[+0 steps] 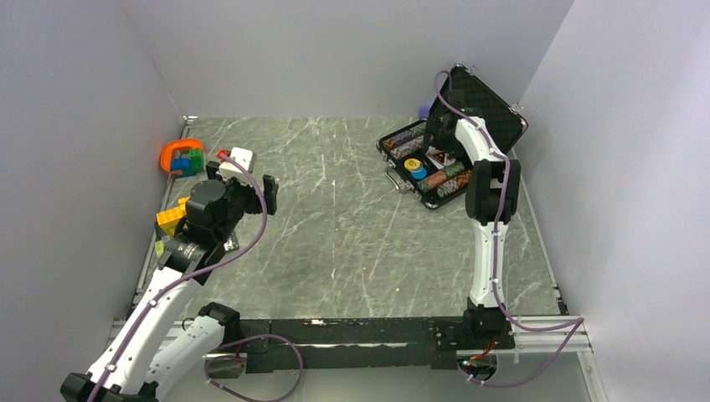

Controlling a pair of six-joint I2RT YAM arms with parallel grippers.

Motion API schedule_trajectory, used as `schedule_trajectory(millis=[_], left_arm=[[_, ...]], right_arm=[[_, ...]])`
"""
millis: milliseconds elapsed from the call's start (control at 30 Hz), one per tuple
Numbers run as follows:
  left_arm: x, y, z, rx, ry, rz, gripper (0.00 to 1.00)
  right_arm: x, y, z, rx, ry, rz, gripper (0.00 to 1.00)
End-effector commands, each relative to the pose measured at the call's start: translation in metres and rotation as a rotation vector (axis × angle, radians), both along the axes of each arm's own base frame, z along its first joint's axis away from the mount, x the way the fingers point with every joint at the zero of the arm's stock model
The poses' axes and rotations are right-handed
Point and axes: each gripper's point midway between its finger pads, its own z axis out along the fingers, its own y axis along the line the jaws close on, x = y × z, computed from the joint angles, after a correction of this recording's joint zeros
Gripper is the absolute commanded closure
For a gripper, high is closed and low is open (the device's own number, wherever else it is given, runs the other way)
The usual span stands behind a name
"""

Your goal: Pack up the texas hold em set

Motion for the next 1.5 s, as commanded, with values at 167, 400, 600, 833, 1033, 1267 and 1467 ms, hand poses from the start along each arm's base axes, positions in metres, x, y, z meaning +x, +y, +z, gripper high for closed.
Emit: schedule_trajectory(millis=[167,400,600,833,1033,1267,1467], left_arm=[[-0.002,0.005,0.015,-0.015,-0.063,0.025,0.02],[-0.002,0.004,0.015,-0.017,-0.070,0.015,0.02],[-0.002,0.003,0.015,-0.017,-0.069,0.011,0.02],[-0.003,0.001,0.016,-0.022,-0.070,-0.001,0.02],[-0.004,0.001,0.017,-0.024,-0.071,-0.002,0.02],[-0.003,0.001,0.016,-0.020,-0.068,0.001,0.02],[-0.003,0.000,0.015,-0.020,-0.066,-0.002,0.02]], right_arm=[[-0.006,0.032,0.144,0.129,-0.243,0.155,0.11],[-0.037,0.022,0.246,0.082,-0.453,0.203,0.09],[-0.064,-0.046,0.287,-0.017,-0.557,0.098,0.06],[-0.091,-0.118,0.292,-0.076,-0.617,-0.038,0.02],[-0.087,-0.159,0.274,-0.047,-0.639,-0.102,0.01],[-0.070,-0.162,0.267,-0.031,-0.719,0.040,0.01],[-0.056,-0.167,0.256,0.005,-0.718,0.102,0.01]])
